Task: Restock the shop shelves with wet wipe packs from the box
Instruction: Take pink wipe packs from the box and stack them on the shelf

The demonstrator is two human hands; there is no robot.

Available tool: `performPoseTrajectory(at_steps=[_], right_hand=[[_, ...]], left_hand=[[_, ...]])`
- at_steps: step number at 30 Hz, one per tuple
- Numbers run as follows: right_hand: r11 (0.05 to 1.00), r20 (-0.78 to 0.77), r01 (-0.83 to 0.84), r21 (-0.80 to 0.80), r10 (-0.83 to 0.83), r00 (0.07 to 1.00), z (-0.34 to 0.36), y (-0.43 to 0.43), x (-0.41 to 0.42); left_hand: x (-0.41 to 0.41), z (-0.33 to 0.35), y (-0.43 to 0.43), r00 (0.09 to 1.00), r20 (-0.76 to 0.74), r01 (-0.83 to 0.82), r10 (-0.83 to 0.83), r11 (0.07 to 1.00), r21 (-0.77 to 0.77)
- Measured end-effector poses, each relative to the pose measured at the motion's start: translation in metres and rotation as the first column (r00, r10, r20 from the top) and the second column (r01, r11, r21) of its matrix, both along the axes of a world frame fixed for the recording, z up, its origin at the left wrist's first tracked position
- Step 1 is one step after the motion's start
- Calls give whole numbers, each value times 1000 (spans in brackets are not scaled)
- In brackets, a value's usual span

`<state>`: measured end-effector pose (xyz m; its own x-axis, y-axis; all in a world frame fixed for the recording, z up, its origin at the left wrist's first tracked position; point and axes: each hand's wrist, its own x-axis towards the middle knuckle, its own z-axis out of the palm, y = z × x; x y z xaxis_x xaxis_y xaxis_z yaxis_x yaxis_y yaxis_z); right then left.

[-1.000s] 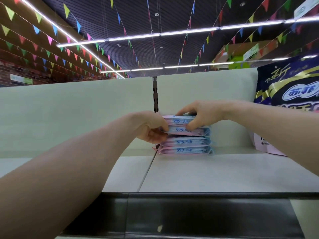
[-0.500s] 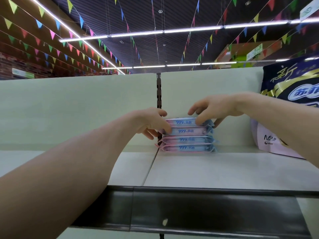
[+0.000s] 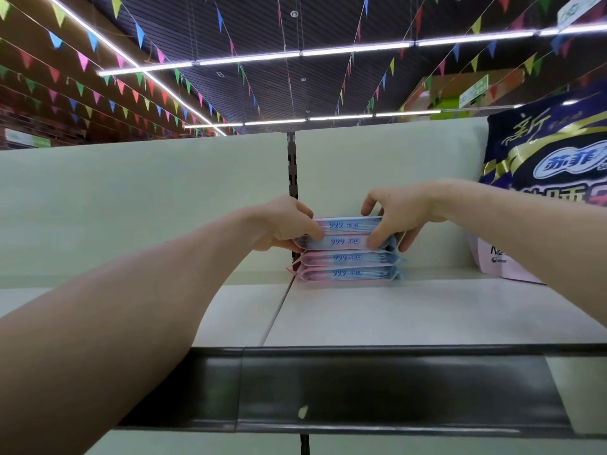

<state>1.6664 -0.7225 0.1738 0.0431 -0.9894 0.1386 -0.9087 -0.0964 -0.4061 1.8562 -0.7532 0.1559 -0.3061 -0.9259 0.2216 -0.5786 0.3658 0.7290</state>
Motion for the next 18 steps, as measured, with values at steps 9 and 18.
performPoseTrajectory(at_steps=[9, 18], right_hand=[[1000, 16, -11, -26, 12, 1000, 0, 4, -5], [999, -23, -24, -36, 23, 999, -2, 7, 1]], left_hand=[[-13, 1, 2, 998, 26, -52, 53, 998, -46], [-9, 3, 2, 985, 109, -128, 136, 989, -78]])
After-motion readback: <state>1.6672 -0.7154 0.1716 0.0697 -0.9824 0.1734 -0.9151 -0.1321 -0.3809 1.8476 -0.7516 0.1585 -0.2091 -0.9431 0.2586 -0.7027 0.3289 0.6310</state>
